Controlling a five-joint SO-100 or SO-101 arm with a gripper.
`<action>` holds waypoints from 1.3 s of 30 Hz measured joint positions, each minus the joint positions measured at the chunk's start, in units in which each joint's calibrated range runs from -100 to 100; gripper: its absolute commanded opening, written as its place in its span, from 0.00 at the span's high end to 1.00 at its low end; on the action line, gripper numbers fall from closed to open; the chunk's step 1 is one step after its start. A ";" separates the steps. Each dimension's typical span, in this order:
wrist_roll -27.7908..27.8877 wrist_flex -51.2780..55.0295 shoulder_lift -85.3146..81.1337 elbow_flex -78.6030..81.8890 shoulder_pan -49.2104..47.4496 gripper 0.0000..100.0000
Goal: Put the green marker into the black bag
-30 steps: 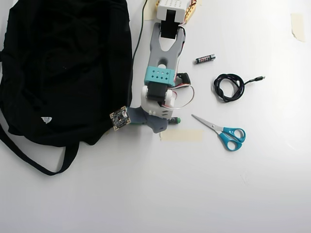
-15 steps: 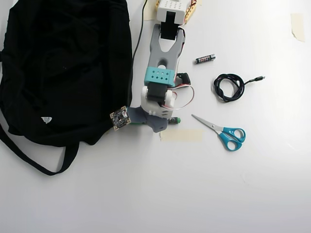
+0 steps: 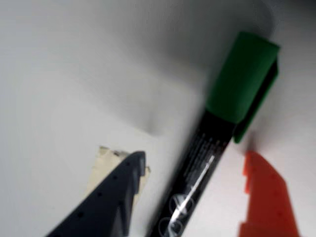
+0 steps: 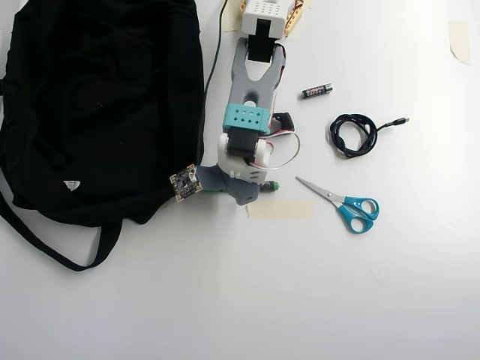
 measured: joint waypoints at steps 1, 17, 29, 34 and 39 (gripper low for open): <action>0.00 0.09 0.08 0.00 0.00 0.75; 0.00 0.69 0.50 0.00 0.07 0.85; 0.00 0.69 0.50 0.00 0.07 0.89; 0.00 0.69 0.75 0.08 0.07 0.91; 0.05 1.20 0.83 0.08 0.07 0.91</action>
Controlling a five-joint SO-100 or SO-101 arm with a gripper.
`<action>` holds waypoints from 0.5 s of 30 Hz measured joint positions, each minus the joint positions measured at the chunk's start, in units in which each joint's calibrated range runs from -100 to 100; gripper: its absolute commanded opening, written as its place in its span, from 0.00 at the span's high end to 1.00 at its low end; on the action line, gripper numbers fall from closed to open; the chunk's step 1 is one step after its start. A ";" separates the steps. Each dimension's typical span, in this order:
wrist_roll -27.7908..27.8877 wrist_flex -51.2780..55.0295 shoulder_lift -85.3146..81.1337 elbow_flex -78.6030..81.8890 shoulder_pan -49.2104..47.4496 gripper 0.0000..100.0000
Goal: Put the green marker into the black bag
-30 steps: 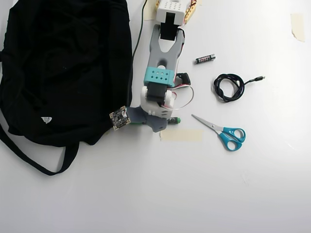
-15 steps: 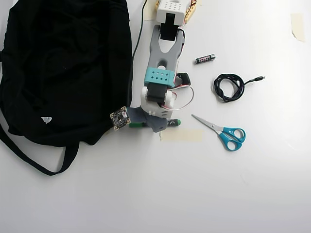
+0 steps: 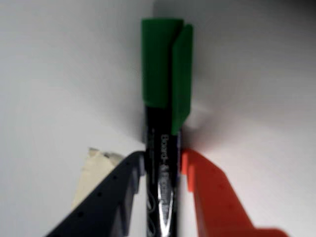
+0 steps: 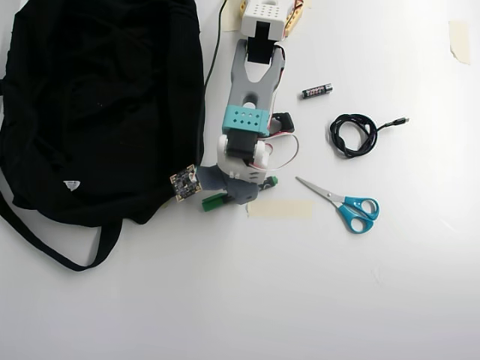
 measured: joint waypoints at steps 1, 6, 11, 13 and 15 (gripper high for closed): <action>0.00 0.26 0.08 0.00 0.00 0.91; 0.00 1.12 0.17 0.00 0.00 0.91; 0.00 1.98 0.17 0.00 -0.07 0.98; -0.05 2.06 0.17 0.00 -0.07 0.98; -0.05 2.06 0.17 0.00 -0.07 0.98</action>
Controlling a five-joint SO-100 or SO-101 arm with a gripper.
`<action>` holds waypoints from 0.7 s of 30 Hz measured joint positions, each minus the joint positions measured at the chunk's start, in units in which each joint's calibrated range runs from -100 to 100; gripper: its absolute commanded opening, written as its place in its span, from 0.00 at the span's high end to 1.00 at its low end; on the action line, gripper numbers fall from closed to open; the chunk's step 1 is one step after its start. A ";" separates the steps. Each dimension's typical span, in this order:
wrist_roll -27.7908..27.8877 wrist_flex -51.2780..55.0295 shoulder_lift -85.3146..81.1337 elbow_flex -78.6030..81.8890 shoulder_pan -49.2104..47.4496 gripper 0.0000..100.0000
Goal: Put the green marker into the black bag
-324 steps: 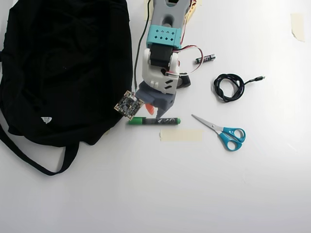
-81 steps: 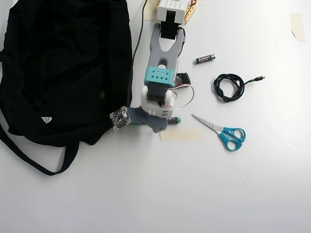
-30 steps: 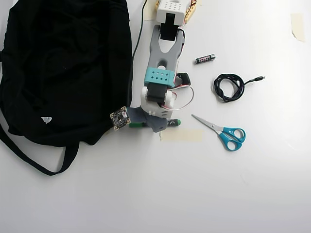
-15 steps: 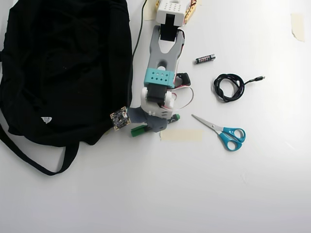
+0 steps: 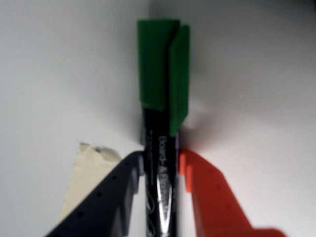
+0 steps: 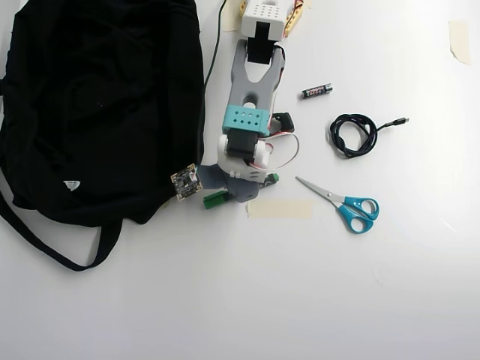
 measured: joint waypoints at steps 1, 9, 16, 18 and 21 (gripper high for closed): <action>0.00 0.00 0.00 0.00 0.00 0.98; 0.00 0.00 0.00 -0.08 0.00 0.98; 0.00 0.00 0.00 -0.08 0.00 0.98; 0.00 0.00 -0.33 -0.08 0.00 0.98; 0.00 0.00 -0.33 -0.08 0.00 0.98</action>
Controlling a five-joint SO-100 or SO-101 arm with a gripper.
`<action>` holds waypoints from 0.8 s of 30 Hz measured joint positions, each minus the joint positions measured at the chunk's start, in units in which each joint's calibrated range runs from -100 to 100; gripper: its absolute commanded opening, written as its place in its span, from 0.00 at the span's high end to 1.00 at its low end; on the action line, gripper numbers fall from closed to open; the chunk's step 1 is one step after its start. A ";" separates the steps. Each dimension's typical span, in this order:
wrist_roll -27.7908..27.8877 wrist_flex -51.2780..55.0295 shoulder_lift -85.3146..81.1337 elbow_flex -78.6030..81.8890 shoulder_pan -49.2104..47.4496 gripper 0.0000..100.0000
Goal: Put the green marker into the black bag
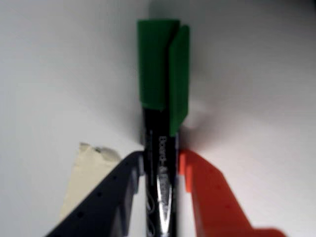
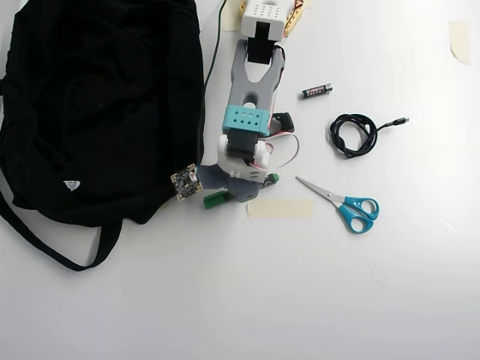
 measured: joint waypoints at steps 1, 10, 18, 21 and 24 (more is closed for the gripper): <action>0.00 0.00 0.00 0.00 0.00 0.98; 1.27 4.29 0.25 -5.58 0.00 0.98; 2.69 8.16 0.58 -9.83 -0.07 0.98; 3.57 8.24 0.58 -11.01 -0.07 0.98; 4.54 9.10 0.58 -12.74 -0.07 0.98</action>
